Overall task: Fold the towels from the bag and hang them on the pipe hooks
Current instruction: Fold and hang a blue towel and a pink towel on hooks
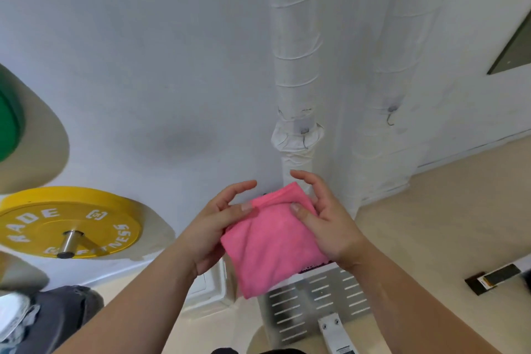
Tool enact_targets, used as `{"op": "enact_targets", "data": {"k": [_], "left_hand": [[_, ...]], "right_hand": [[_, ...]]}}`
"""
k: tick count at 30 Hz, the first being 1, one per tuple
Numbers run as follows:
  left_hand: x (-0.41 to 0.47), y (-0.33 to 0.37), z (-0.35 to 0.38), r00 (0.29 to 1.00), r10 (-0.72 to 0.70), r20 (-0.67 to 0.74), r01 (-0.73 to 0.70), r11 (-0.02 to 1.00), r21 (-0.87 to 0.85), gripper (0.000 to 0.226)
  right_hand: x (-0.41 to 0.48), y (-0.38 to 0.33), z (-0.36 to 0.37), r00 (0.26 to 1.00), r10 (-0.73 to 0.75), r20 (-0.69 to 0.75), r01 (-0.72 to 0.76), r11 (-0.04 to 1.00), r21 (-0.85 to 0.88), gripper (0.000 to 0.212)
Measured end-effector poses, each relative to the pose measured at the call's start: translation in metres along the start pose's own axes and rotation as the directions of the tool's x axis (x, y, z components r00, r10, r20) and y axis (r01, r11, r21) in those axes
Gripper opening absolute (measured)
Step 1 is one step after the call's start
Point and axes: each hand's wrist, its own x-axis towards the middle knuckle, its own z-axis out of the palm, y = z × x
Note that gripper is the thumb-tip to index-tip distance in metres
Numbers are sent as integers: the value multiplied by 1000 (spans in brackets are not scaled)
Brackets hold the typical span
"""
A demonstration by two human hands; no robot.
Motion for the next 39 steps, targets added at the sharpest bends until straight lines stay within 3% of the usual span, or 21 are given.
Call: {"op": "enact_targets", "data": {"k": [2,4,10,14,17,19,22,25,27,31,35,39], "left_hand": [[-5,-8,0,1000,3,-19,-5,997,-71,87],[-8,-14,2,998,15,-64,-22,994,-107,90],[-1,-19,3,924,131,-360,-160,986,-51,64],[8,-17,-14,865,196,-462,-207,978,28,32],[12,-13,-34,868,204,-453,-190,979,77,22],[11,-7,-50,895,205,-395,-177,979,106,34],[4,2,-74,960,202,-195,-183,977,107,64],[1,5,-92,980,196,22,-196,954,229,73],[0,10,-97,984,164,72,-177,951,255,79],[0,24,-103,977,213,11,-213,969,124,99],[3,33,-98,959,278,-64,-278,961,8,71],[10,30,-92,881,364,-301,-356,931,84,41]], "right_hand": [[1,4,-1,997,42,-59,-40,999,36,48],[4,9,-1,992,85,-95,-80,996,51,45],[11,11,18,987,94,-127,-77,989,128,31],[15,12,35,987,41,-155,-37,999,29,32],[24,6,49,976,152,-158,-155,988,-10,34],[31,0,59,965,218,-149,-230,970,-73,36],[37,-8,72,960,225,-165,-248,959,-137,52],[38,-18,82,960,218,-177,-241,962,-126,71],[37,-26,87,965,221,-142,-239,963,-125,85],[35,-40,90,973,211,-88,-229,922,-314,92],[34,-49,96,986,150,-74,-167,906,-390,62],[38,-53,95,981,119,-152,-155,955,-252,49]]}}
